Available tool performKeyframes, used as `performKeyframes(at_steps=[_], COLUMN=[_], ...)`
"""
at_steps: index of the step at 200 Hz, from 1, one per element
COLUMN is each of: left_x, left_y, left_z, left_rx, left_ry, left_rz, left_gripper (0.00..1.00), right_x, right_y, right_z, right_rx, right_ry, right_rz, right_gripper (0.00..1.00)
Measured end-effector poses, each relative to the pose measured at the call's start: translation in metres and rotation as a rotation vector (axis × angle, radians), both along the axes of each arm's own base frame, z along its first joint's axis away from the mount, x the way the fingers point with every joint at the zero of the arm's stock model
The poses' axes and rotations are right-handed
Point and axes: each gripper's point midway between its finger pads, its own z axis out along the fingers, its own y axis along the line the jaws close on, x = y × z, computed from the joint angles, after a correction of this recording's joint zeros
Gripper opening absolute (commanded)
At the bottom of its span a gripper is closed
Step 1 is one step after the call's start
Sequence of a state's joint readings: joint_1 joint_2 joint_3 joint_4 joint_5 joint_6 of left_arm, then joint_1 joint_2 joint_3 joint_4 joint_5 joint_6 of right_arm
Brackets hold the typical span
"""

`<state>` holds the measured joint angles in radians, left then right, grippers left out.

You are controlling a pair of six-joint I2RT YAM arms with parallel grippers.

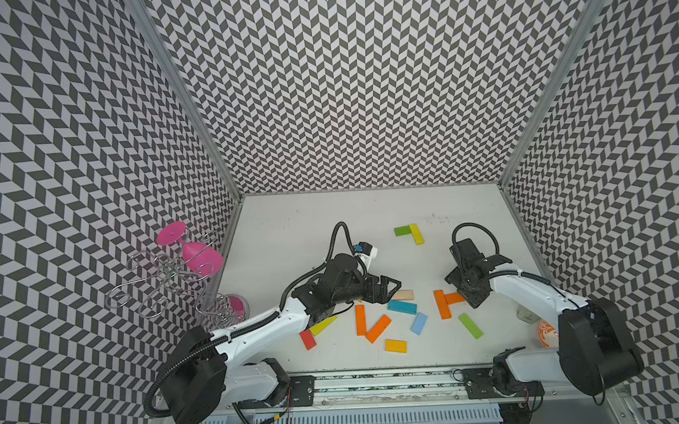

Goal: Assemble a giraffe with building blocks
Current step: Pick up the building block from the center of the board, then assemble the building block at the center of the board.

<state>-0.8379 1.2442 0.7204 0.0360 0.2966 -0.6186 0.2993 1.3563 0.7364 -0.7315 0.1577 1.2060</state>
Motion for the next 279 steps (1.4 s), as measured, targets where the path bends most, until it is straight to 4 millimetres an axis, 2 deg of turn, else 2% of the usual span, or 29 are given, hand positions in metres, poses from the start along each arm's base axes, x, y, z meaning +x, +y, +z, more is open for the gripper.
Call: performKeyframes(at_steps=[45, 83, 133, 163, 177, 189, 215, 237, 257, 279], left_x=[0.0, 0.001, 0.001, 0.002, 0.002, 0.003, 0.006, 0.011, 0.014, 0.017], left_y=[0.0, -0.001, -0.001, -0.001, -0.001, -0.001, 0.001, 0.003, 0.004, 0.005], left_z=[0.0, -0.005, -0.004, -0.004, -0.004, -0.004, -0.006, -0.009, -0.015, -0.02], left_rx=[0.001, 0.011, 0.014, 0.015, 0.017, 0.018, 0.024, 0.028, 0.039, 0.048], left_ry=[-0.001, 0.0, -0.014, -0.018, -0.021, -0.024, -0.026, -0.024, -0.015, -0.007], left_rz=[0.0, -0.004, -0.01, -0.011, -0.012, -0.012, -0.006, 0.002, 0.006, 0.009], left_gripper=[0.91, 0.91, 0.92, 0.92, 0.92, 0.92, 0.92, 0.92, 0.92, 0.92], right_x=[-0.015, -0.014, -0.005, -0.001, 0.004, 0.017, 0.07, 0.103, 0.114, 0.108], right_y=[-0.002, -0.002, -0.004, -0.007, -0.009, -0.008, 0.015, 0.048, 0.078, 0.098], right_z=[-0.014, -0.021, -0.022, -0.02, -0.014, -0.002, 0.036, 0.052, 0.045, 0.029], right_rx=[0.012, 0.01, -0.021, -0.047, -0.071, -0.088, -0.105, -0.129, -0.14, -0.133], right_ry=[0.036, 0.049, 0.037, 0.028, 0.018, -0.013, -0.155, -0.222, -0.222, -0.194], right_rz=[-0.049, -0.061, -0.069, -0.064, -0.049, -0.001, 0.216, 0.442, 0.655, 0.854], right_gripper=[0.73, 0.66, 0.33, 0.19, 0.11, 0.08, 0.07, 0.07, 0.11, 0.13])
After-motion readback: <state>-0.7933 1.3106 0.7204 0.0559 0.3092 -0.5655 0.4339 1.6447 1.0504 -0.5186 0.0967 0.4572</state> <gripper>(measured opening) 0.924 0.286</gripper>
